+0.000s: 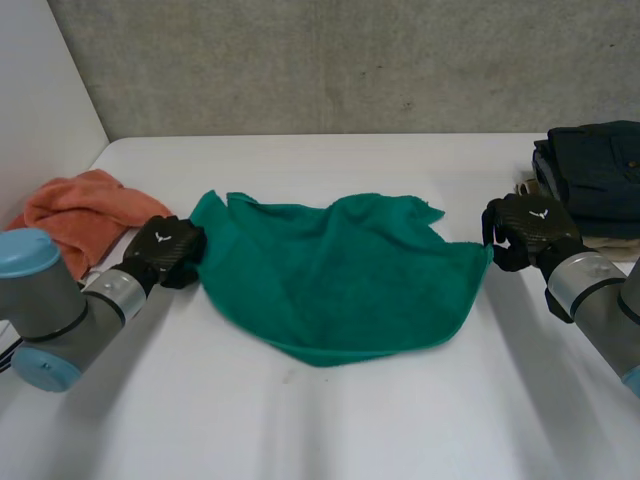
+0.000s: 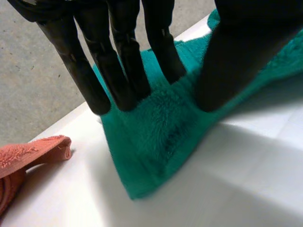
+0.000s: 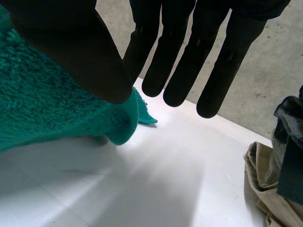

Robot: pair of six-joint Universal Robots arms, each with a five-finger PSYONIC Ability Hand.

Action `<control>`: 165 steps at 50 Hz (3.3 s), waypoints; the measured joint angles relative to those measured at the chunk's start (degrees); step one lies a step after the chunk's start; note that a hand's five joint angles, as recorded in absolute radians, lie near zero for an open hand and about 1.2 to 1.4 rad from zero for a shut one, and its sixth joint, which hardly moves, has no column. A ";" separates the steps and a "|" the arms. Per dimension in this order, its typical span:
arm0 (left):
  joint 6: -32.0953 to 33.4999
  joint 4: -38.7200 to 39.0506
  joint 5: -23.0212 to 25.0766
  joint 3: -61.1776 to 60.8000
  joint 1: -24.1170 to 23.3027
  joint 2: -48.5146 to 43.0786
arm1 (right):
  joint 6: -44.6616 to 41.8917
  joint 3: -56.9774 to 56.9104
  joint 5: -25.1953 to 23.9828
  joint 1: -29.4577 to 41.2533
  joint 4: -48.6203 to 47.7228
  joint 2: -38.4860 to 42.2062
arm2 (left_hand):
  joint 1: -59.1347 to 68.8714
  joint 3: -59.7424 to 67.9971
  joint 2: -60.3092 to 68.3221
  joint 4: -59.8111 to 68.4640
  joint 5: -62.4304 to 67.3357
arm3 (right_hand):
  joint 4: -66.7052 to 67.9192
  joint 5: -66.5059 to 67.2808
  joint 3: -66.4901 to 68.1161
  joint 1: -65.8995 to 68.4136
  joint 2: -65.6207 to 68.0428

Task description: Fold the laundry.

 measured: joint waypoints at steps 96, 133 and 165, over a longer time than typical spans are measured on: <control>-8.88 -4.35 -9.59 -2.45 -5.31 38.82 | 7.07 -17.54 9.46 12.36 15.78 5.35 | 2.73 6.23 6.26 6.97 5.03 | -56.31 -54.12 -56.09 -51.24 -55.22; -15.43 -23.25 -8.71 5.03 -8.56 60.77 | 12.20 -43.81 26.59 23.80 15.94 23.98 | 2.73 6.23 6.26 7.17 5.03 | -0.11 -0.73 -0.11 0.58 0.18; 0.20 -42.39 -9.47 16.76 -4.33 17.71 | -33.26 -37.67 5.43 3.07 44.97 1.93 | 2.73 6.25 6.31 7.18 5.56 | -0.10 -0.73 -0.11 0.58 0.18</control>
